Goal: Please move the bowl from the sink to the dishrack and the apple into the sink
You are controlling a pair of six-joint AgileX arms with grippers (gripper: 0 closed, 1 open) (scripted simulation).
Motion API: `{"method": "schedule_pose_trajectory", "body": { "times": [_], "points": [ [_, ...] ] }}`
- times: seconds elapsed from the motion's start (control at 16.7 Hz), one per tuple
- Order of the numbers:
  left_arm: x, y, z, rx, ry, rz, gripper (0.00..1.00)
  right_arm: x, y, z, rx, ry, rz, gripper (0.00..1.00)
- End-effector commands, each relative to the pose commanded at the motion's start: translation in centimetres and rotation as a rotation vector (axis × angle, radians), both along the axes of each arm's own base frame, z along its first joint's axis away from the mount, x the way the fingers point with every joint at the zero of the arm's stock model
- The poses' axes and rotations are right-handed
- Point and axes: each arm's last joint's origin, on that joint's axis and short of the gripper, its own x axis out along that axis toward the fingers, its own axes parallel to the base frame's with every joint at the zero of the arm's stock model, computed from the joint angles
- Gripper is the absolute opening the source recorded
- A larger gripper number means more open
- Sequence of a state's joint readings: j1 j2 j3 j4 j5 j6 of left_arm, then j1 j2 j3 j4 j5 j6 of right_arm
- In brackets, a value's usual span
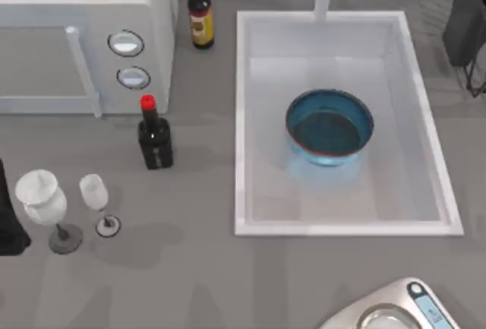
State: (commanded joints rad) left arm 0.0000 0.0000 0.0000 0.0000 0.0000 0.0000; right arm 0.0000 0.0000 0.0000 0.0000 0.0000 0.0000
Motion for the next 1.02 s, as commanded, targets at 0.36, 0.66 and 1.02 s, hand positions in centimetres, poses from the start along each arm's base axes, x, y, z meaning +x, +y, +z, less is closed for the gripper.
{"method": "schedule_pose_trajectory", "body": {
  "times": [0.36, 0.66, 1.02],
  "points": [
    [0.0, 0.0, 0.0, 0.000, 0.000, 0.000, 1.00, 0.2, 0.2, 1.5, 0.027, 0.066, 0.014, 1.00],
    [0.0, 0.0, 0.0, 0.000, 0.000, 0.000, 1.00, 2.1, 1.0, 7.1, 0.108, 0.270, 0.052, 1.00],
    [0.0, 0.0, 0.0, 0.000, 0.000, 0.000, 1.00, 10.1, 4.2, 15.4, 0.201, 0.602, 0.079, 1.00]
  ]
}}
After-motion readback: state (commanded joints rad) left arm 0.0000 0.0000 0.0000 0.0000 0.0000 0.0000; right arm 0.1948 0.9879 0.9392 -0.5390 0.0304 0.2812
